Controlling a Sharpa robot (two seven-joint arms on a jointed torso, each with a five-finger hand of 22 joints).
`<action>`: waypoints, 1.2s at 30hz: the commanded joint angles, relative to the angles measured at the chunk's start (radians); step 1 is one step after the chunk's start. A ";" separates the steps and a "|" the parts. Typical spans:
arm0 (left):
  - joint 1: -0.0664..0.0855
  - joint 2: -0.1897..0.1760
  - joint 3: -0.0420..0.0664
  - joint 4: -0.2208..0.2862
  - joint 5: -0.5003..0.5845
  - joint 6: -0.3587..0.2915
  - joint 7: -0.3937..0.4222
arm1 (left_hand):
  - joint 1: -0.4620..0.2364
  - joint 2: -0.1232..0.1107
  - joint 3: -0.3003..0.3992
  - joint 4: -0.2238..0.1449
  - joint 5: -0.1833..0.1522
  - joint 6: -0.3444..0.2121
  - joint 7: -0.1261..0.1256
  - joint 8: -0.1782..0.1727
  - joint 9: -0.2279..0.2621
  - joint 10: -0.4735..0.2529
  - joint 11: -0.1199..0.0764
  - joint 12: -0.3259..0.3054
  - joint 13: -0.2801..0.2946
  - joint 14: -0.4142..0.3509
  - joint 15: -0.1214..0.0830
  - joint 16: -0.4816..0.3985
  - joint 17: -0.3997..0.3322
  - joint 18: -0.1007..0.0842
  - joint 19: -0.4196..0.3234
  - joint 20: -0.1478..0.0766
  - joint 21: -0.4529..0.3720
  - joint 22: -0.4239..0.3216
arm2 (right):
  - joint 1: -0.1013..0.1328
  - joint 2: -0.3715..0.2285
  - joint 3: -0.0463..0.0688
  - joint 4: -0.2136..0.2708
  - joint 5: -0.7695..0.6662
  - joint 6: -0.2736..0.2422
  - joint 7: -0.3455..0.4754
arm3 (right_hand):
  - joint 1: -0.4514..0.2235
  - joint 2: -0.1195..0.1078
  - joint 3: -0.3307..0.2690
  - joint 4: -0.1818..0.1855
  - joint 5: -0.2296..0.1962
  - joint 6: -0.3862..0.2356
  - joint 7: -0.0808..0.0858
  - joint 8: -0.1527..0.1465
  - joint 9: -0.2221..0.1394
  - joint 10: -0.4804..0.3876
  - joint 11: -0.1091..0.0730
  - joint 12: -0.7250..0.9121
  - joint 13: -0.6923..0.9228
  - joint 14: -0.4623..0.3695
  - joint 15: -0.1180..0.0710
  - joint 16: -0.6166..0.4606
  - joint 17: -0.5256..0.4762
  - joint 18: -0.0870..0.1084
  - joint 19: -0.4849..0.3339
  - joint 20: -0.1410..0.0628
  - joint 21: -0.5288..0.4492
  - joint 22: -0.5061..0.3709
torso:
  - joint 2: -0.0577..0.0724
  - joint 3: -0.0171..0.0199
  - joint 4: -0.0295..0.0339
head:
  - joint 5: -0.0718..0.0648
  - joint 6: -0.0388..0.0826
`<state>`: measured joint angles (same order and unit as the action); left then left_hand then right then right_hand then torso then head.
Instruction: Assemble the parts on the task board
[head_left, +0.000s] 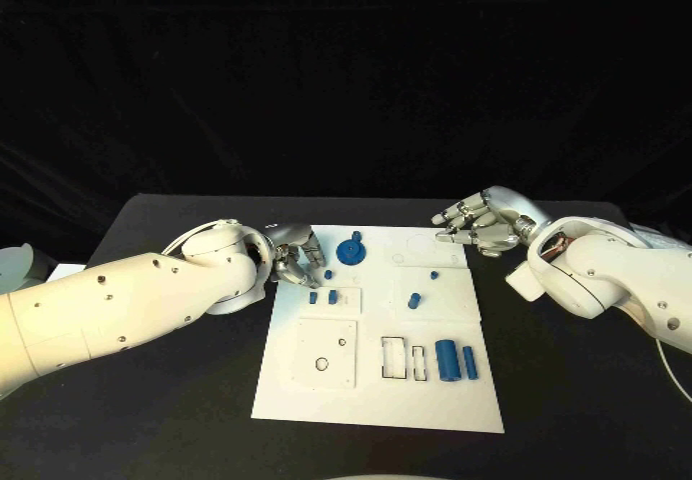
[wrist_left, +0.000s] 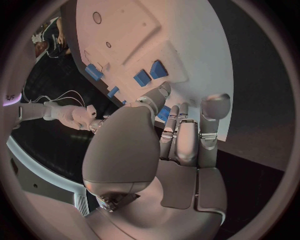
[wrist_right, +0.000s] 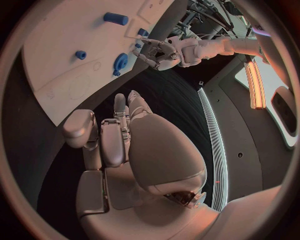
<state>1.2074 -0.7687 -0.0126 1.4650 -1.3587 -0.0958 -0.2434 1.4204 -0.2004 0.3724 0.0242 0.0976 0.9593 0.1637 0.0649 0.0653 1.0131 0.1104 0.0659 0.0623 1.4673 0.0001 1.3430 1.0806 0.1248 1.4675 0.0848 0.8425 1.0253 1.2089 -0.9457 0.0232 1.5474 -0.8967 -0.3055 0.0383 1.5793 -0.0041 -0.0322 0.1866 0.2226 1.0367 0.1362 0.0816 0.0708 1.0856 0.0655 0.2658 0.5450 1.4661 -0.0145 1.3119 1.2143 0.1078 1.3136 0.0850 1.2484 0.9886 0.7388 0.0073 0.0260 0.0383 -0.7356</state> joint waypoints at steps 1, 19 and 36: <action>0.002 -0.027 0.002 0.003 0.340 -0.125 0.150 | 0.005 0.026 0.002 0.004 0.000 0.027 0.000 0.009 0.003 0.020 -0.006 0.011 0.003 0.014 0.007 -0.007 -0.009 0.002 0.027 0.008 -0.001 0.003 | -0.005 -0.001 0.000 0.005 -0.338 0.053 -0.082 | 0.026 -0.015 0.040 -0.002 -0.001 0.046 0.007 0.005 0.000 0.041 0.001 -0.091 -0.108 0.038 0.003 0.017 0.021 0.001 0.024 0.000 0.019 0.028 | -0.002 0.0011 0.0018 | -0.006 0.003; 0.003 -0.121 -0.006 0.050 1.442 -0.185 0.548 | -0.033 0.050 0.095 0.032 -0.001 0.083 0.016 0.022 0.002 0.097 -0.002 0.088 0.006 -0.196 0.017 -0.246 -0.434 0.054 -0.149 0.024 -0.362 -0.236 | -0.051 0.036 0.000 0.054 -0.881 0.156 -0.246 | 0.001 -0.101 0.157 0.034 -0.101 0.075 -0.014 -0.017 -0.004 0.079 0.001 -0.202 -0.342 0.039 0.003 -0.003 -0.003 -0.003 0.035 0.008 0.024 0.038 | 0.001 -0.0016 0.0027 | -0.029 0.010; 0.002 -0.143 -0.009 0.083 1.507 -0.173 0.580 | -0.041 0.046 0.088 0.034 -0.001 0.086 0.018 0.024 0.003 0.100 -0.002 0.096 0.007 -0.201 0.017 -0.247 -0.443 0.055 -0.152 0.024 -0.364 -0.237 | -0.068 0.074 -0.001 0.040 -0.932 0.216 -0.261 | 0.003 -0.094 0.248 0.038 -0.157 0.099 -0.023 -0.013 -0.001 0.095 -0.007 -0.197 -0.420 0.041 -0.003 -0.010 -0.011 -0.002 0.036 0.001 0.020 0.034 | 0.001 -0.0007 0.0004 | -0.026 0.008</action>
<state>1.2089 -0.9091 -0.0221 1.5445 0.1133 -0.2780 0.3059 1.3918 -0.1554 0.4634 0.0554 0.0976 1.0381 0.1819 0.0830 0.0678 1.1065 0.1103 0.1589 0.0684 1.2742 0.0178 1.0989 0.6387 0.1712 1.3235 0.1086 0.4839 0.7894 1.1426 -0.8746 0.0223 1.5895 -1.7940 -0.1322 -0.2106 1.5731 -0.1065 0.2109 0.2248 0.0693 1.1286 0.1111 0.0680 0.0688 1.1732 0.0564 0.0686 0.1270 1.4664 -0.0143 1.3073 1.2042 0.1078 1.3467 0.0914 1.2743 1.0226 0.7401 0.0064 0.0267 0.0126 -0.7270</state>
